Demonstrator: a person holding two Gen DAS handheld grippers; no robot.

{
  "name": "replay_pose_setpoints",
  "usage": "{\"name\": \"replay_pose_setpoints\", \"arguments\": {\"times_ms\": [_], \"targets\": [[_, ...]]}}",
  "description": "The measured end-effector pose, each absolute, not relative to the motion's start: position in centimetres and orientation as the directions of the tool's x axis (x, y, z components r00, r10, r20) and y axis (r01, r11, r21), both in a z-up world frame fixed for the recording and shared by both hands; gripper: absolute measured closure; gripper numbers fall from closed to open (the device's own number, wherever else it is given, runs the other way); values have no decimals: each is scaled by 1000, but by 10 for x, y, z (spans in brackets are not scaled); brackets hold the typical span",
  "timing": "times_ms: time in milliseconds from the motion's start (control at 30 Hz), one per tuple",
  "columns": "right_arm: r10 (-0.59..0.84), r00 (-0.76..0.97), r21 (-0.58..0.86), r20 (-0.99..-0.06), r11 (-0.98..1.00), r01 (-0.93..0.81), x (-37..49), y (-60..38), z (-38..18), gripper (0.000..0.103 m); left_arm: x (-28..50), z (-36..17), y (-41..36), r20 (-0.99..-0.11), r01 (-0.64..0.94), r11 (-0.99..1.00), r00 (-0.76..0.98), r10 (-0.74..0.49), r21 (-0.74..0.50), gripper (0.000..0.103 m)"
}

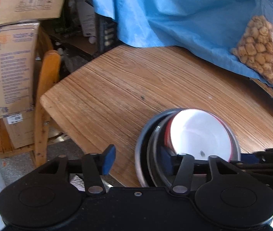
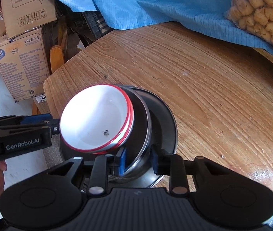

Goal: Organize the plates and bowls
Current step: 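Lower the steel bowl with both grippers onto the steel plates, then open both grippers to release the steel bowl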

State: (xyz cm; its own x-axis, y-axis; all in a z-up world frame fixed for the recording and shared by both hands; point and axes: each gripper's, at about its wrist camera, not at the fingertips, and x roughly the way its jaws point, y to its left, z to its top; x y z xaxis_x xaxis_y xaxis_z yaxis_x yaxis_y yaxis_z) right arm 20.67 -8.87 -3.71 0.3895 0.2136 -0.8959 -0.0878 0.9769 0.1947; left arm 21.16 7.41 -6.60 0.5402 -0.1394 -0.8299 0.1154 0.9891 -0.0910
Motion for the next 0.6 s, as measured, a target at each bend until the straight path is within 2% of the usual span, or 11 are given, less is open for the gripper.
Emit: {"name": "replay_pose_setpoints", "arguments": {"times_ms": [67,200,233,333,400,433,600], "targets": [[213,402,193,-891,977,-91,205,-91,-35,68,210,-64,78,-824,75,994,557,-107,-78,27],[222,421,202,-879,975,-94,201,-98,-30,59,204,-58,82,-808,15,998,586,-64,-68,20],[224,426,202,-877,975,-96,199,-99,-28,58,203,-57,81,-804,0,998,592,-47,-58,15],[233,438,208,-868,972,-105,195,-103,-23,55,197,-52,82,-792,-39,998,611,-17,-52,12],[230,447,203,-865,973,-109,191,-107,-20,46,192,-49,82,-783,-71,996,622,-1,-57,3],[237,450,211,-861,971,-109,189,-110,-18,45,189,-48,82,-775,-85,995,631,7,-60,1],[228,453,201,-862,974,-109,176,-123,-11,31,174,-44,82,-762,-154,986,646,54,-60,1]]}}
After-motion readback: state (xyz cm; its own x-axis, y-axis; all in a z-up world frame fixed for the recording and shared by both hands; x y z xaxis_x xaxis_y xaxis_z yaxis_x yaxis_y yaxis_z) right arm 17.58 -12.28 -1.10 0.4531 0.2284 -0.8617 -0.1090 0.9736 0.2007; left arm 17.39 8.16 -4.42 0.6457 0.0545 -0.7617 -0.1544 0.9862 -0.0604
